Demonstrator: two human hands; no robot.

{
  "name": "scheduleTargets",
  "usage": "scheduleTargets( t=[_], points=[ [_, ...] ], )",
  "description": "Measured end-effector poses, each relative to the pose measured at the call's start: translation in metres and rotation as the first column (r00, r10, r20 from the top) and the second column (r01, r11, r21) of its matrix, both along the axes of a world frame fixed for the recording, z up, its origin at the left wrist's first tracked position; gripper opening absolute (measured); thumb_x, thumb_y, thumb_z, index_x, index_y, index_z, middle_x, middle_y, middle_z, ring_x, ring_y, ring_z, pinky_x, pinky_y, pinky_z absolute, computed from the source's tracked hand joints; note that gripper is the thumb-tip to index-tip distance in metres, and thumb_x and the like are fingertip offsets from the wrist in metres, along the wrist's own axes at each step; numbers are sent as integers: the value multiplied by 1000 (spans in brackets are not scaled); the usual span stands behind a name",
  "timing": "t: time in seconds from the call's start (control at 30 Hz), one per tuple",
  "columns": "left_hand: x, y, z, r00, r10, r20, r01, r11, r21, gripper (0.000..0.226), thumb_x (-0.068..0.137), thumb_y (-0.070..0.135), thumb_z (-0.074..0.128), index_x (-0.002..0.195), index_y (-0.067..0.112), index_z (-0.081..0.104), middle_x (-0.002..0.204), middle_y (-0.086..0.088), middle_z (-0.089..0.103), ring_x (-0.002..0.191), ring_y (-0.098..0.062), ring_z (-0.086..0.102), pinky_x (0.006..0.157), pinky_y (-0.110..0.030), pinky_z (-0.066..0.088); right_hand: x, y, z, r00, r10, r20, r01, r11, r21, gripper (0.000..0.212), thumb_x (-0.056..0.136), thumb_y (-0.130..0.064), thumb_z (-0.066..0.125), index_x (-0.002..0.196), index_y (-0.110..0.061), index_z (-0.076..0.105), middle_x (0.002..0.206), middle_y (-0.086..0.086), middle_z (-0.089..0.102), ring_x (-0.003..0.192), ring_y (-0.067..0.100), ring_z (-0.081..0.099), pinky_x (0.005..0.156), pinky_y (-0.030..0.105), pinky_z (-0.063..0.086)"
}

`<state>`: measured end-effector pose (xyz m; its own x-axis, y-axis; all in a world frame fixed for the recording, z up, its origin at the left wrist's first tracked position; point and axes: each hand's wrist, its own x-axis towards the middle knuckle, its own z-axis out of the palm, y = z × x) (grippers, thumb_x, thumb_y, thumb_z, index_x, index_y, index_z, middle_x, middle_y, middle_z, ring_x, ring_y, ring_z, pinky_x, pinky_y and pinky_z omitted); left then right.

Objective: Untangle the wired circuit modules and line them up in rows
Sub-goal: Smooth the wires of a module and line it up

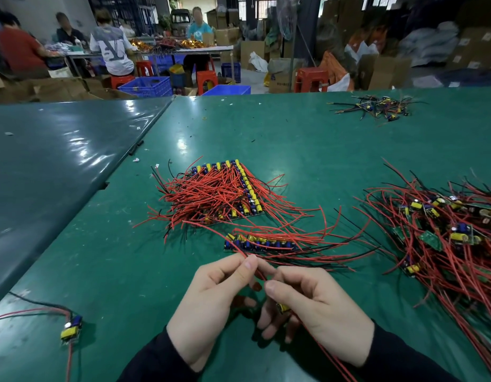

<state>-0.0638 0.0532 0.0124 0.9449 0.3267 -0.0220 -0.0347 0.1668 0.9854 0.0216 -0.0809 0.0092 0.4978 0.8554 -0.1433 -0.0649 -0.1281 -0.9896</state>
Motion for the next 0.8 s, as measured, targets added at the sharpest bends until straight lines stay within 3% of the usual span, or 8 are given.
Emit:
scheduleTargets(
  t=[0.1, 0.27, 0.33, 0.43, 0.63, 0.8],
  points=[
    [0, 2, 0, 999, 24, -22, -24, 1000, 7, 25, 76, 39, 67, 71, 15, 70, 70, -2, 62, 62, -12, 52, 57, -20, 43, 0, 0, 0, 999, -12, 31, 12, 1000, -4, 23, 93, -21, 52, 71, -13, 52, 66, 13, 68, 55, 22, 66, 39, 19, 38],
    [-1, 7, 1, 990, -87, -108, 85, 996, -31, 24, 76, 31, 66, 60, 15, 63, 68, -4, 57, 61, -12, 50, 56, -19, 38, -3, 2, -2, 998, 55, 21, -54, 996, -73, 26, 95, -17, 53, 68, -18, 54, 65, 11, 68, 50, 18, 62, 34, 17, 34],
    [0, 8, 1, 987, -92, -129, 82, 993, -82, 21, 73, 32, 71, 64, 13, 68, 70, -5, 60, 61, -11, 53, 54, -19, 39, -2, 2, -1, 998, 42, 38, -39, 996, -80, 25, 95, -16, 53, 69, -16, 53, 65, 11, 68, 49, 18, 62, 34, 17, 34],
    [0, 10, 2, 990, -47, -134, 25, 987, -159, 26, 70, 36, 62, 73, 13, 75, 71, -1, 64, 60, -4, 55, 50, -17, 38, 1, 1, 1, 996, 29, 88, -22, 996, -83, 26, 95, -14, 52, 69, -15, 52, 63, 8, 68, 49, 17, 62, 36, 17, 34],
    [-1, 11, 8, 974, -166, -153, 126, 962, -243, 22, 69, 29, 62, 61, 10, 69, 52, 0, 47, 43, -4, 33, 36, -13, 24, -5, 2, 2, 990, 111, 92, -100, 988, -117, 27, 94, -17, 55, 67, -19, 56, 65, 8, 69, 50, 15, 63, 36, 17, 36],
    [1, 13, 6, 980, -106, -169, 50, 950, -307, 30, 74, 30, 57, 67, 6, 73, 55, -3, 53, 41, -6, 37, 37, -15, 25, 0, 1, 3, 992, 88, 95, -73, 985, -154, 27, 93, -15, 54, 66, -16, 54, 64, 9, 68, 48, 15, 61, 35, 17, 35]
  ],
)
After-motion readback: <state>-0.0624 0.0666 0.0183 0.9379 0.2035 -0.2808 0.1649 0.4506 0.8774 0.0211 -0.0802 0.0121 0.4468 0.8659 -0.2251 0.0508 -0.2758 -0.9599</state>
